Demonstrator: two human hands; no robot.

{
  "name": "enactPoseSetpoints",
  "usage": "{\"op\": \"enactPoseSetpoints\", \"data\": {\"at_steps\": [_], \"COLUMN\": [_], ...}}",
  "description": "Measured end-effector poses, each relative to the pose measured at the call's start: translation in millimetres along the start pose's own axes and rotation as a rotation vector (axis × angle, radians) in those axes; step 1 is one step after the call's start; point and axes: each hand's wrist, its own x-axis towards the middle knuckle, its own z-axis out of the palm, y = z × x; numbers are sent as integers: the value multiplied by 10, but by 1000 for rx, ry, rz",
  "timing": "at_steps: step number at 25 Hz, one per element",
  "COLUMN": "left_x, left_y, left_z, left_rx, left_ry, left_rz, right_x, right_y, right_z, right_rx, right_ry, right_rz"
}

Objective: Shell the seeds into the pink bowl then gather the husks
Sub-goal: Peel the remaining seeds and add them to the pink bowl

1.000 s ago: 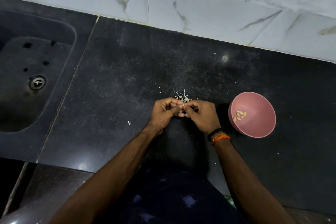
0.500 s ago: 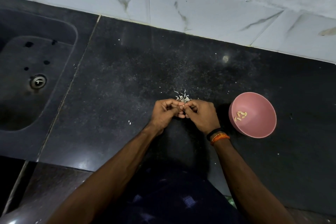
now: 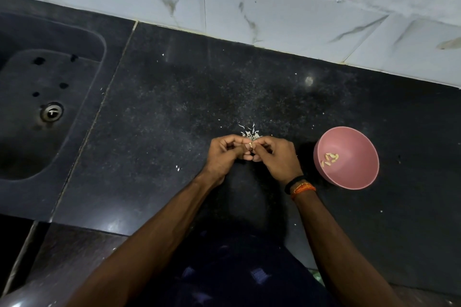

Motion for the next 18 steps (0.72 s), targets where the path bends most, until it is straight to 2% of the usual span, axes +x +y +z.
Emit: {"op": "enactPoseSetpoints", "data": {"at_steps": [3, 9, 18], "left_x": [-16, -22, -8], "left_y": [4, -3, -11], "left_z": [7, 4, -8], "left_rx": [-26, -26, 65], "left_ry": [0, 8, -38], "left_rz": [27, 49, 105], "right_x": [-16, -22, -20], "right_y": [-17, -56, -27], "right_z": [-19, -26, -4], "right_rx": [71, -81, -107], "right_ry": [-6, 18, 52], "right_rz": [27, -50, -36]}}
